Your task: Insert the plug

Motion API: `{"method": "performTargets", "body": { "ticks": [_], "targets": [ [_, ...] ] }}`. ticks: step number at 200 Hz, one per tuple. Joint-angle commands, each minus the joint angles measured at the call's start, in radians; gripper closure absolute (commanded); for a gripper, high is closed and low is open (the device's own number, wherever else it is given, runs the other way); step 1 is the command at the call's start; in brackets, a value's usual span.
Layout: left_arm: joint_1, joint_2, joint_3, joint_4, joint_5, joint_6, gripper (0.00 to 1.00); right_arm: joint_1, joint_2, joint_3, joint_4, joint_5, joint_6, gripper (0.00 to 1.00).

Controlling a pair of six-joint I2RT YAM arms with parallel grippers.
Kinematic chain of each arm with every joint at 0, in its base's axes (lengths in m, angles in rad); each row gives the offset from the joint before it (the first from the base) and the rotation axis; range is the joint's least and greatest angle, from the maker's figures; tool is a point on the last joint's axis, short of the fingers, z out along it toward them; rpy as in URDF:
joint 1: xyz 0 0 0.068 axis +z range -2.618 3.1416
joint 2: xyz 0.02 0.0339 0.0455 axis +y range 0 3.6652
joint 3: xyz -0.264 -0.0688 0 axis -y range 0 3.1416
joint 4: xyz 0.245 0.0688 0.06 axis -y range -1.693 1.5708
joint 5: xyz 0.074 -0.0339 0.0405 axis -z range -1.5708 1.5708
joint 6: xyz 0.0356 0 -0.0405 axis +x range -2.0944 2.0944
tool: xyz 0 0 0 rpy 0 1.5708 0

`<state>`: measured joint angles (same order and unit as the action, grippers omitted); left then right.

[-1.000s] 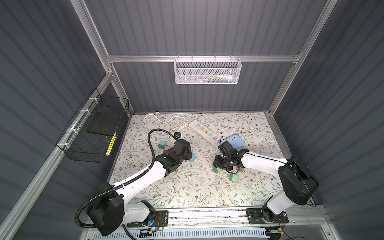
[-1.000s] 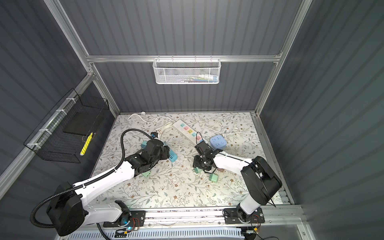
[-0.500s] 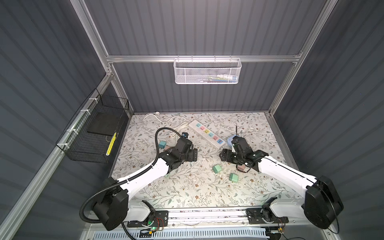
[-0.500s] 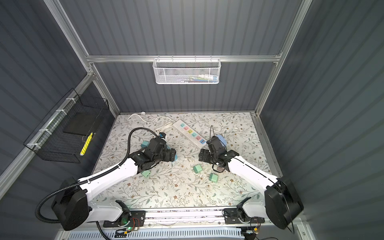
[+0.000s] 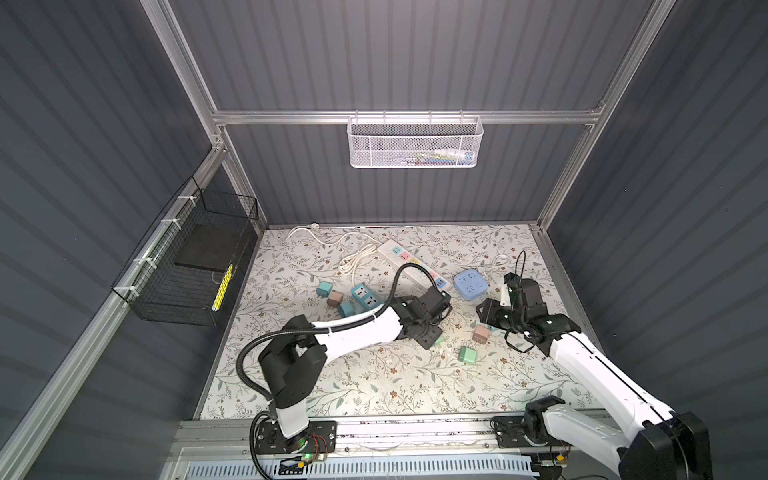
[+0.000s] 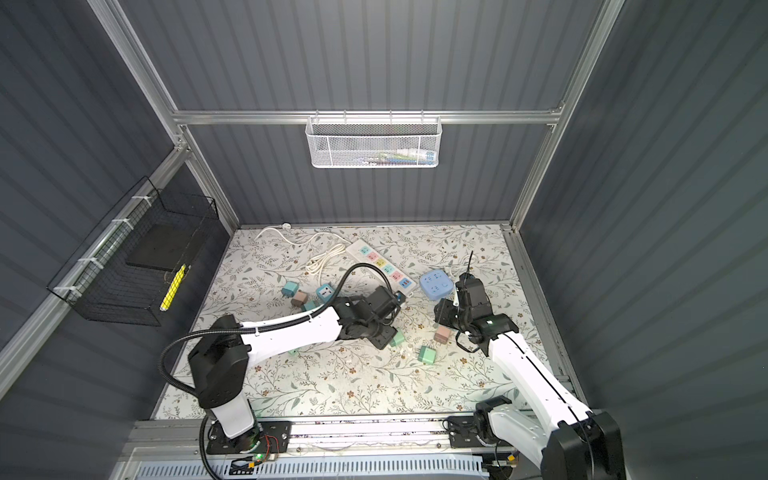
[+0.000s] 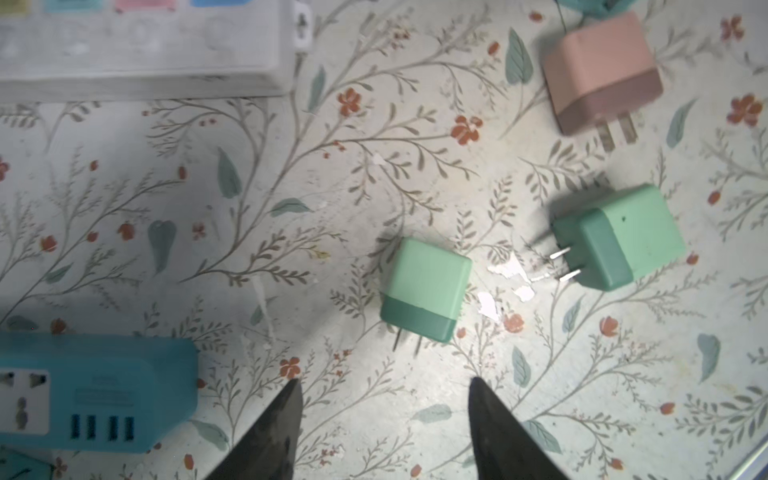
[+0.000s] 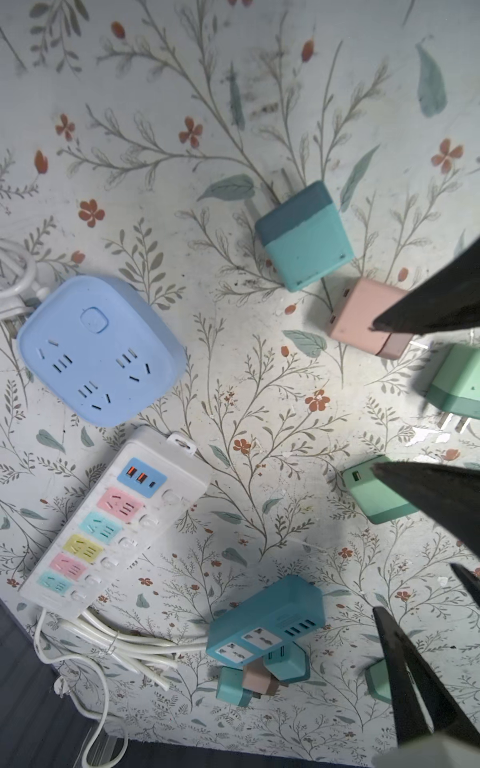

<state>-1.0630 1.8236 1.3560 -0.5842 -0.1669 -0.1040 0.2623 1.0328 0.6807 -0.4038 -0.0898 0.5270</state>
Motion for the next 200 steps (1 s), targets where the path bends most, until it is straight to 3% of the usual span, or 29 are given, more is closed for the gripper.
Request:
{"method": "performTargets", "body": {
  "ticks": [1, 67, 109, 200],
  "targets": [
    [-0.041, 0.078, 0.106, -0.107, -0.033, 0.096, 0.36, -0.017, -0.024, -0.035, 0.01, -0.02, 0.017, 0.48],
    [-0.038, 0.195, 0.171, -0.104, -0.082, 0.124, 0.34, -0.021, -0.042, -0.044, 0.01, -0.04, 0.017, 0.38],
    [-0.013, 0.231, 0.188, -0.105, -0.047, 0.145, 0.33, -0.021, -0.048, -0.054, 0.01, -0.042, 0.021, 0.36],
    [0.018, 0.249, 0.102, 0.009, 0.064, 0.137, 0.46, -0.021, -0.042, -0.069, 0.043, -0.054, 0.024, 0.34]
  ]
}}
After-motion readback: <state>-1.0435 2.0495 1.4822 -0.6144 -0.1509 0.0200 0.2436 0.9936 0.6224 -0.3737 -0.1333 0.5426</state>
